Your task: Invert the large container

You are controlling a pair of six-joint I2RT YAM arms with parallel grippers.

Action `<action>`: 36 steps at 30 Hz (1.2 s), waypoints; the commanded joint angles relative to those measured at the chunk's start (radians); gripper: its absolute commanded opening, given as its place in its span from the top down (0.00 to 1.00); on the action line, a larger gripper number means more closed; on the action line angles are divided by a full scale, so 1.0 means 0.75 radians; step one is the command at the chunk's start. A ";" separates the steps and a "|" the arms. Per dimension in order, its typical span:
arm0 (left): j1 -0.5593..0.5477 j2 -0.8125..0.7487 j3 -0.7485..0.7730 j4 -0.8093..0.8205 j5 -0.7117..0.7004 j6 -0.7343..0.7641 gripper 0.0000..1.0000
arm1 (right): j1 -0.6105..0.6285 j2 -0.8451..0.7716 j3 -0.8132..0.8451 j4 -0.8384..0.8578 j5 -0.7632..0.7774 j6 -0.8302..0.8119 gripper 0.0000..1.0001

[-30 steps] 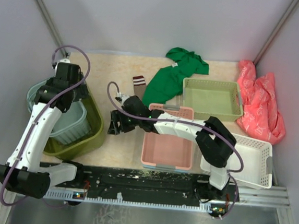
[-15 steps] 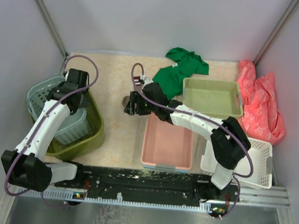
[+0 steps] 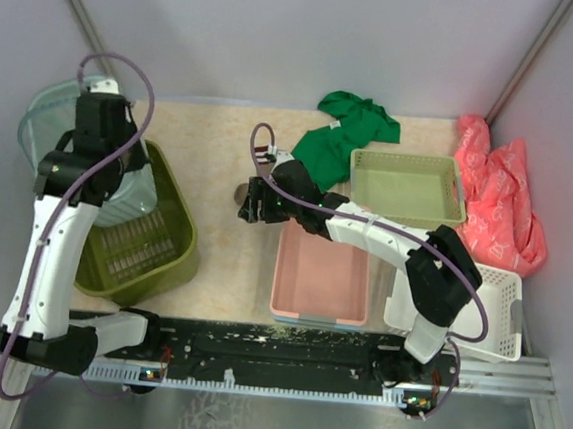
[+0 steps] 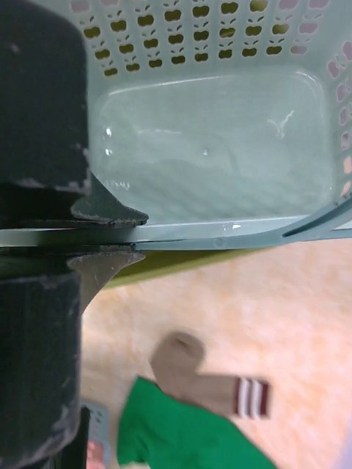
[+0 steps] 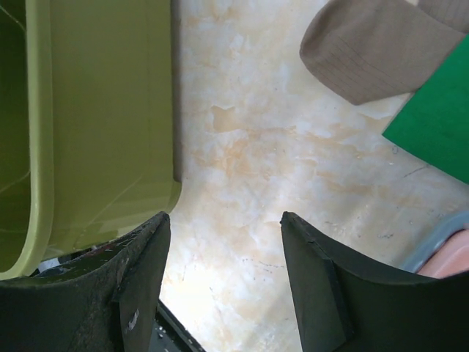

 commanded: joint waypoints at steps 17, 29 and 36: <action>-0.148 0.602 0.855 0.376 0.606 0.069 1.00 | -0.076 -0.640 -0.248 -0.188 0.697 -0.087 0.37; -0.207 1.038 0.816 0.767 0.326 0.177 1.00 | -0.112 -1.027 -0.445 -0.350 0.940 -0.053 0.37; -0.219 1.071 0.551 0.920 0.257 0.235 1.00 | -0.112 -1.003 -0.448 -0.389 0.930 -0.028 0.37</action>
